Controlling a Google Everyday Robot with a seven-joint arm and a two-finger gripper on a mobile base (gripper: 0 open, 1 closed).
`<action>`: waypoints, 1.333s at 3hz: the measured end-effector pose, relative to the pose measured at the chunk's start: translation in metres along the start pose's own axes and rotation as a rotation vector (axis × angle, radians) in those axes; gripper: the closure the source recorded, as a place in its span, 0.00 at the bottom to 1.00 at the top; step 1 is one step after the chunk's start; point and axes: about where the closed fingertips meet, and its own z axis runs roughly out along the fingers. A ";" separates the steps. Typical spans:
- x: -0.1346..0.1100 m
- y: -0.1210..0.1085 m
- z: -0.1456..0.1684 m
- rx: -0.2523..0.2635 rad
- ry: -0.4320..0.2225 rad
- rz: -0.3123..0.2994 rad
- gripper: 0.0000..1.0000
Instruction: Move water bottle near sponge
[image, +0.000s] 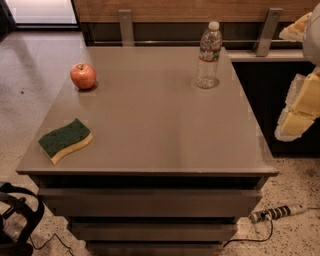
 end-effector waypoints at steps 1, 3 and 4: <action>0.000 0.000 0.000 0.000 0.000 0.000 0.00; 0.044 -0.040 0.020 0.096 -0.110 0.176 0.00; 0.072 -0.075 0.029 0.197 -0.212 0.297 0.00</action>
Offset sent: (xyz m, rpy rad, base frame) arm 0.0475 -0.0508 -0.0152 0.1525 -0.0729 -0.1047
